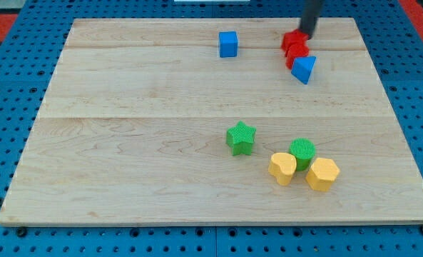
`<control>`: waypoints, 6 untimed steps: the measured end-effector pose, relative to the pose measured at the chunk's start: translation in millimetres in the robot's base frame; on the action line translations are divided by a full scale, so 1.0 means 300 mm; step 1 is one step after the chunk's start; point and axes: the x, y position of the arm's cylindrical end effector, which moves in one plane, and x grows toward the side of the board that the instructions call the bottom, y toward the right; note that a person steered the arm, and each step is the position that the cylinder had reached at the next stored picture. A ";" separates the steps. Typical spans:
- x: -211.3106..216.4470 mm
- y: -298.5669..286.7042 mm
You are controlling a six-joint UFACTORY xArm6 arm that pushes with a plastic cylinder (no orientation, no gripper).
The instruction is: Move the red star towards the blue cube
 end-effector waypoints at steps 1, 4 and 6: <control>0.001 -0.228; 0.082 -0.048; 0.055 -0.158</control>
